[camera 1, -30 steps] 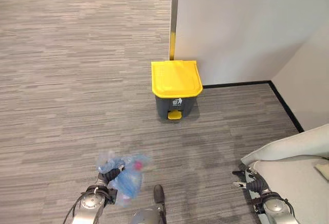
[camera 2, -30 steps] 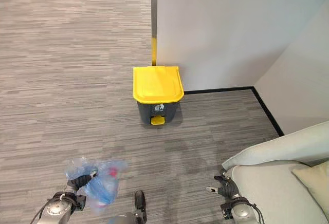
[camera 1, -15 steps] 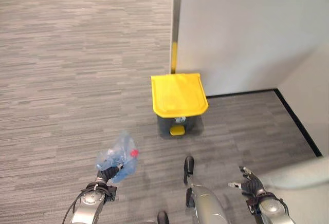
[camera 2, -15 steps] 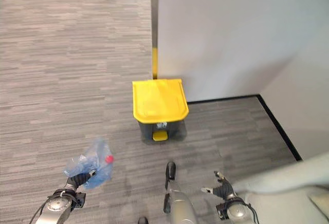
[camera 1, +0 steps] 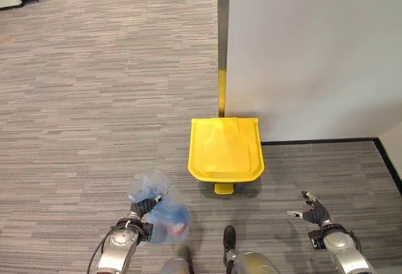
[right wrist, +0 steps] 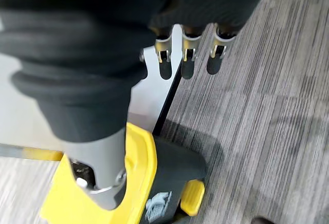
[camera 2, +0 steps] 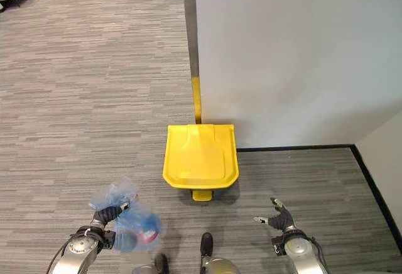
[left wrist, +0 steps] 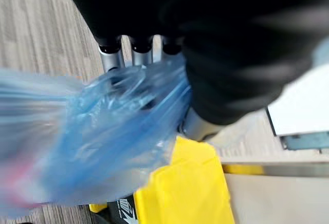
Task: Gather garbage on tea table into small bin, then transfer packed bag to large trash can.
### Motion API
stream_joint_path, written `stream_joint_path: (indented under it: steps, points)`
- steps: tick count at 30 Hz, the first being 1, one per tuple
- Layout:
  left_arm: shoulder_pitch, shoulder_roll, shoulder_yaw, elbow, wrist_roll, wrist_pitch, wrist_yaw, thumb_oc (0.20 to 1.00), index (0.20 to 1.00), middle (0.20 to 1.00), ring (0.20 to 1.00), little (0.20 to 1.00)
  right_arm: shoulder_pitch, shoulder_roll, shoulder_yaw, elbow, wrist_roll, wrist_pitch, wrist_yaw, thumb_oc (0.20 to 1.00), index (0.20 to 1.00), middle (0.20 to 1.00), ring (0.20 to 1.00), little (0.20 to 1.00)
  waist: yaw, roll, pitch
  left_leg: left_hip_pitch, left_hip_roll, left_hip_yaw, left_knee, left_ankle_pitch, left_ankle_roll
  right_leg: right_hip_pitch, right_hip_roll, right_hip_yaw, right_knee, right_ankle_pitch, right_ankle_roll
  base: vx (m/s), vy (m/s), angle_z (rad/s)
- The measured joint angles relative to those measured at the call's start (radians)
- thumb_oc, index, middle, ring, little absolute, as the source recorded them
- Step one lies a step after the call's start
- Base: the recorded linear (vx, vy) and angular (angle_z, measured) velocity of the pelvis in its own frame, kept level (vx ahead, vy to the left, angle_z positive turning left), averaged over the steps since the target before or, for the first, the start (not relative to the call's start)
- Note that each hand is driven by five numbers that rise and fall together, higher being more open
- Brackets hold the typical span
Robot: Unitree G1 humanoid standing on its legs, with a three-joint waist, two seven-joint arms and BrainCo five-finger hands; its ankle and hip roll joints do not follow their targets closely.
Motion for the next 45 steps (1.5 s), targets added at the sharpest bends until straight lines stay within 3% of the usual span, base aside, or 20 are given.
stream_joint_path:
  steps: [1, 3, 5, 7, 8, 9, 13, 15, 18, 21, 27, 37, 40, 42, 43, 44, 45]
  points:
    - [0.009, 0.0, 0.0, 0.0, 0.0, 0.0, 0.0, 0.2, 0.2, 0.2, 0.2, 0.2, 0.004, 0.001, 0.0, 0.003, 0.0, 0.0, -0.001, 1.0, 1.0, 1.0, 1.0, 1.0, 0.002, 0.001, 0.0, 0.003, 0.016, 0.0, -0.024, 0.047, 0.005, 0.021, 0.016, 0.006, -0.004, -0.014, 0.003, 0.11, 0.141, -0.3]
    - [0.008, -0.001, -0.002, -0.001, 0.0, 0.0, 0.0, 0.2, 0.2, 0.2, 0.2, 0.2, 0.005, 0.0, -0.002, 0.008, 0.0, 0.0, -0.002, 1.0, 1.0, 1.0, 1.0, 1.0, -0.003, 0.006, -0.002, 0.014, 0.018, -0.005, -0.039, 0.088, 0.007, 0.042, 0.02, 0.01, -0.005, -0.018, 0.003, 0.11, 0.16, -0.16]
    - [0.0, -0.001, -0.002, -0.002, 0.0, 0.0, 0.0, 0.2, 0.2, 0.2, 0.2, 0.2, 0.017, 0.001, -0.002, 0.013, 0.0, 0.001, -0.002, 1.0, 1.0, 1.0, 1.0, 1.0, -0.016, 0.013, -0.005, 0.055, 0.005, -0.006, -0.078, 0.109, 0.009, 0.053, 0.02, 0.018, -0.005, -0.025, 0.015, 0.09, 0.186, -0.03]
    - [-0.001, -0.008, -0.004, -0.004, 0.0, 0.0, -0.001, 0.2, 0.2, 0.2, 0.2, 0.2, 0.022, -0.002, -0.008, 0.013, 0.0, 0.001, -0.002, 1.0, 1.0, 1.0, 1.0, 1.0, -0.019, 0.043, -0.007, 0.113, 0.006, -0.005, -0.114, 0.147, 0.023, 0.054, 0.035, 0.031, 0.003, -0.026, 0.019, 0.04, 0.173, -0.14]
    - [-0.004, -0.007, -0.004, 0.003, 0.0, 0.0, -0.001, 0.2, 0.2, 0.2, 0.2, 0.2, 0.025, 0.004, -0.01, 0.015, -0.001, 0.002, -0.002, 1.0, 1.0, 1.0, 1.0, 1.0, -0.022, 0.062, -0.007, 0.145, 0.001, -0.002, -0.165, 0.144, 0.039, 0.044, 0.038, 0.038, 0.019, -0.032, 0.032, 0.01, 0.17, -0.17]
    - [-0.007, -0.004, -0.003, -0.001, 0.0, 0.001, -0.001, 0.2, 0.2, 0.2, 0.2, 0.2, 0.024, 0.006, -0.005, 0.012, -0.001, 0.002, 0.001, 1.0, 1.0, 1.0, 1.0, 1.0, -0.017, 0.059, -0.008, 0.144, -0.009, 0.003, -0.173, 0.152, 0.05, 0.029, 0.026, 0.045, 0.038, -0.041, 0.047, -0.04, 0.232, -0.1]
    - [0.002, 0.015, -0.001, -0.002, 0.001, 0.001, 0.002, 0.2, 0.2, 0.2, 0.2, 0.2, 0.017, 0.01, -0.002, 0.015, -0.003, 0.003, 0.004, 1.0, 1.0, 1.0, 1.0, 1.0, -0.005, 0.056, -0.006, 0.145, -0.056, 0.058, -0.182, 0.141, 0.08, -0.042, -0.028, 0.094, 0.127, -0.081, 0.114, -0.07, 0.144, -0.32]
    - [0.003, 0.03, 0.004, 0.0, 0.0, 0.001, 0.007, 0.2, 0.2, 0.2, 0.2, 0.2, 0.012, 0.015, -0.001, 0.016, -0.003, 0.003, 0.005, 1.0, 1.0, 1.0, 1.0, 1.0, 0.002, 0.049, -0.001, 0.144, -0.073, 0.082, -0.183, 0.141, 0.091, -0.076, -0.044, 0.111, 0.164, -0.075, 0.12, -0.07, 0.072, -0.42]
    - [0.008, 0.066, 0.017, 0.001, 0.0, 0.003, 0.009, 0.2, 0.2, 0.2, 0.2, 0.2, 0.004, 0.049, 0.005, 0.017, -0.003, 0.004, 0.009, 1.0, 1.0, 1.0, 1.0, 1.0, 0.013, 0.034, 0.014, 0.145, -0.098, 0.123, -0.18, 0.132, 0.134, -0.127, -0.08, 0.115, 0.264, -0.115, 0.16, -0.02, 0.027, -0.32]
    - [0.019, 0.062, 0.017, -0.001, 0.0, 0.003, 0.008, 0.2, 0.2, 0.2, 0.2, 0.2, 0.013, 0.049, 0.003, 0.017, -0.003, 0.004, 0.009, 1.0, 1.0, 1.0, 1.0, 1.0, 0.031, 0.036, 0.016, 0.149, -0.095, 0.121, -0.19, 0.124, 0.128, -0.129, -0.08, 0.112, 0.281, -0.135, 0.149, 0.05, -0.072, -0.01]
    - [0.053, 0.032, 0.008, -0.003, 0.0, 0.003, 0.004, 0.2, 0.2, 0.2, 0.2, 0.2, 0.019, 0.033, -0.004, 0.014, -0.002, 0.004, 0.007, 1.0, 1.0, 1.0, 1.0, 1.0, 0.035, 0.044, -0.015, 0.144, -0.059, 0.071, -0.173, 0.133, 0.094, -0.082, -0.038, 0.081, 0.21, -0.116, 0.122, 0.09, -0.062, 0.16]
    - [0.038, 0.027, 0.007, -0.003, 0.0, 0.003, 0.002, 0.2, 0.2, 0.2, 0.2, 0.2, 0.016, 0.031, -0.001, 0.015, -0.003, 0.004, 0.005, 1.0, 1.0, 1.0, 1.0, 1.0, 0.036, 0.039, -0.03, 0.132, -0.071, 0.051, -0.153, 0.124, 0.108, -0.089, -0.042, 0.074, 0.212, -0.124, 0.112, 0.03, 0.092, 0.03]
    - [0.033, 0.032, 0.008, 0.002, 0.0, 0.005, 0.003, 0.2, 0.2, 0.2, 0.2, 0.2, 0.014, 0.033, -0.002, 0.015, -0.003, 0.004, 0.004, 1.0, 1.0, 1.0, 1.0, 1.0, 0.037, 0.034, -0.027, 0.109, -0.092, 0.049, -0.146, 0.105, 0.129, -0.129, -0.057, 0.094, 0.264, -0.129, 0.128, 0.07, 0.123, -0.14]
    - [0.031, 0.034, 0.01, 0.001, 0.0, 0.005, 0.006, 0.2, 0.2, 0.2, 0.2, 0.2, 0.018, 0.034, 0.003, 0.016, -0.003, 0.005, 0.005, 1.0, 1.0, 1.0, 1.0, 1.0, 0.031, 0.02, -0.019, 0.119, -0.112, 0.05, -0.147, 0.095, 0.141, -0.177, -0.085, 0.096, 0.371, -0.153, 0.146, 0.09, 0.071, -0.11]
    - [0.034, 0.037, 0.015, 0.003, 0.0, 0.006, 0.008, 0.2, 0.2, 0.2, 0.2, 0.2, 0.003, 0.036, 0.004, 0.018, -0.003, 0.006, 0.006, 1.0, 1.0, 1.0, 1.0, 1.0, 0.037, 0.019, -0.004, 0.141, -0.121, 0.053, -0.169, 0.108, 0.159, -0.245, -0.101, 0.092, 0.487, -0.175, 0.177, 0.24, 0.087, -0.06]
    - [0.036, 0.042, 0.015, 0.003, 0.0, 0.01, 0.008, 0.2, 0.2, 0.2, 0.2, 0.2, 0.012, 0.039, 0.006, 0.015, -0.003, 0.005, 0.006, 1.0, 1.0, 1.0, 1.0, 1.0, 0.022, 0.015, -0.004, 0.146, -0.127, 0.048, -0.176, 0.1, 0.161, -0.27, -0.109, 0.088, 0.484, -0.181, 0.192, 0.43, 0.113, -0.27]
    - [0.026, 0.046, 0.022, 0.003, 0.0, 0.01, 0.014, 0.2, 0.2, 0.2, 0.2, 0.2, 0.004, 0.039, 0.017, 0.014, -0.003, 0.007, 0.006, 1.0, 1.0, 1.0, 1.0, 1.0, 0.023, 0.003, 0.017, 0.14, -0.128, 0.053, -0.158, 0.092, 0.197, -0.347, -0.097, 0.074, 0.456, -0.176, 0.21, 0.36, 0.075, -0.07]
